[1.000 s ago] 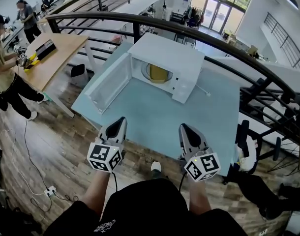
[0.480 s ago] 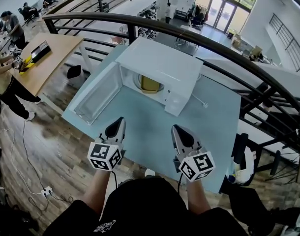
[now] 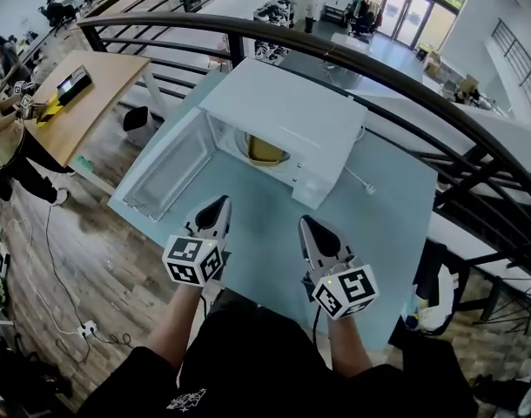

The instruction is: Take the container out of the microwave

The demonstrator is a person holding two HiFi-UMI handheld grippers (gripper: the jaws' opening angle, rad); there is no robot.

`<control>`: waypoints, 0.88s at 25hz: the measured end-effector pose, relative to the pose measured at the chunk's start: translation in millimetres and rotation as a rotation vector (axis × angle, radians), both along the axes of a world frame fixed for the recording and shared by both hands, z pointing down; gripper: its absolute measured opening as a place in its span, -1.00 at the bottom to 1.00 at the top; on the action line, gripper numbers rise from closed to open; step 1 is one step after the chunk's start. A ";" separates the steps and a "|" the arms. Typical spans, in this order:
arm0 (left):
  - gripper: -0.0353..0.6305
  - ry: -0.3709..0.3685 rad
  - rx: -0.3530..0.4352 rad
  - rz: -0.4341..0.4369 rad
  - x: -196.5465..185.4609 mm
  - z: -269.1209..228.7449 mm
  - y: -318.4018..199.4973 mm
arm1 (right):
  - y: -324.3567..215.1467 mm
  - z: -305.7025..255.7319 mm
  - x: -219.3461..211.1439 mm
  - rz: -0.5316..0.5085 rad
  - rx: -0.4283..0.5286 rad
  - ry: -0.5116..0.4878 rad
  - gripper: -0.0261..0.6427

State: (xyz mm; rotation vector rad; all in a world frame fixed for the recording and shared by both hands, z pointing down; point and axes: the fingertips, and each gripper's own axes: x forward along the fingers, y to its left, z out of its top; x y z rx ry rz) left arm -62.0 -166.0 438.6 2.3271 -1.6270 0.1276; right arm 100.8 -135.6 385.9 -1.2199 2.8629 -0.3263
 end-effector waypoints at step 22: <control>-0.87 -0.035 -0.164 0.046 -6.2 94.6 -143.9 | -104.4 54.1 -57.3 0.118 -0.099 0.054 -0.90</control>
